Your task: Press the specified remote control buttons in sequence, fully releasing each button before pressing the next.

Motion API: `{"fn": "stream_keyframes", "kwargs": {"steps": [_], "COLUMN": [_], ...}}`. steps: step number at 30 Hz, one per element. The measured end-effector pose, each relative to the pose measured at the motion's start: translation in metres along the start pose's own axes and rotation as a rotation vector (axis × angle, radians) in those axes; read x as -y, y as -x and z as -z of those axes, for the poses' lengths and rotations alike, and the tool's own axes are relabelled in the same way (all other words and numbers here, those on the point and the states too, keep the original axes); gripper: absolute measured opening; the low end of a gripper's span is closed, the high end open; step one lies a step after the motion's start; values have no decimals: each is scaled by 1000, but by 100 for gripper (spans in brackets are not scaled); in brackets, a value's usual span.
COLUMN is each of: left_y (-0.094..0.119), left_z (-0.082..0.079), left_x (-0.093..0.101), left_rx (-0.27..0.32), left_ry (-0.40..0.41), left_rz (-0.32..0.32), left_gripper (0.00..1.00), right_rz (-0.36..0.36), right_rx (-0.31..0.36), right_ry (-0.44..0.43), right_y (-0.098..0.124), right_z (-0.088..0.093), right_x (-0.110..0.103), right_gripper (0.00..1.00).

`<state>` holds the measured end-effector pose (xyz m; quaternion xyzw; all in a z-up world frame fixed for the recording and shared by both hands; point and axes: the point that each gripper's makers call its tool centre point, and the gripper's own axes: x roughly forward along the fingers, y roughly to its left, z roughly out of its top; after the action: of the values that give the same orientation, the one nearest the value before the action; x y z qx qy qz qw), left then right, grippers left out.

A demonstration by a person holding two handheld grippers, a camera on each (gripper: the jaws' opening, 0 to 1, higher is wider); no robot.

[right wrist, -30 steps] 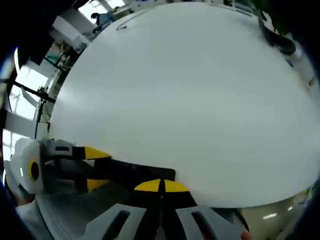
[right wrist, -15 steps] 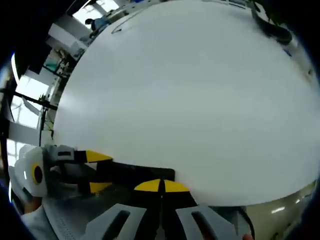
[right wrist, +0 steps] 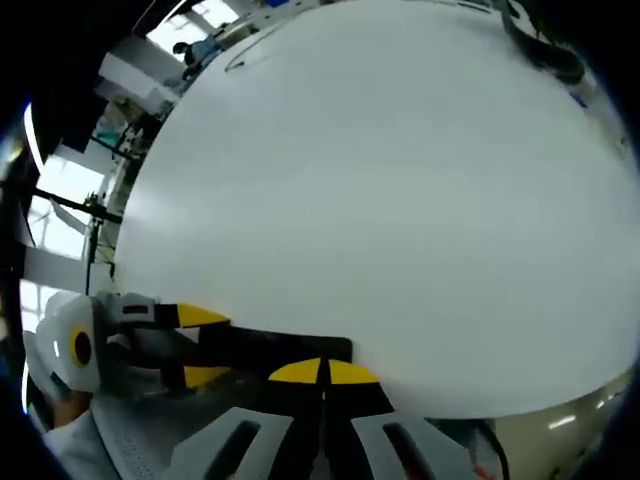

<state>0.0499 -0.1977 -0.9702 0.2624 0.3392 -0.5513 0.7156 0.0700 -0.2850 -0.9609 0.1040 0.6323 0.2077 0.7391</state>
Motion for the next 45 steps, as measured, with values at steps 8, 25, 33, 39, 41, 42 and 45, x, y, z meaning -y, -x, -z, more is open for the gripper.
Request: {"fn": "stream_keyframes", "kwargs": {"steps": [8, 25, 33, 39, 41, 42, 45], "left_y": [-1, -2, -3, -3, -3, -3, -3], "left_z": [-1, -2, -2, -3, -3, -4, -3], "left_x": [0, 0, 0, 1, 1, 0, 0], "left_rx": [8, 13, 14, 21, 21, 22, 21], "left_ry": [0, -5, -6, -7, -7, -7, -7], "left_rz": [0, 3, 2, 4, 4, 4, 4], "left_gripper": [24, 24, 24, 25, 25, 25, 25], "right_rz": [-25, -10, -3, 16, 23, 25, 21], "right_rx": [21, -6, -10, -9, -8, -6, -4], "right_ry": [22, 23, 36, 53, 69, 67, 49], "right_y": [2, -2, -3, -3, -3, -3, -3], "right_z": [-3, 1, 1, 2, 2, 2, 2], "right_x": [-8, -4, -4, -4, -4, -4, -3], "right_gripper": [0, 0, 0, 0, 0, 0, 0]}}
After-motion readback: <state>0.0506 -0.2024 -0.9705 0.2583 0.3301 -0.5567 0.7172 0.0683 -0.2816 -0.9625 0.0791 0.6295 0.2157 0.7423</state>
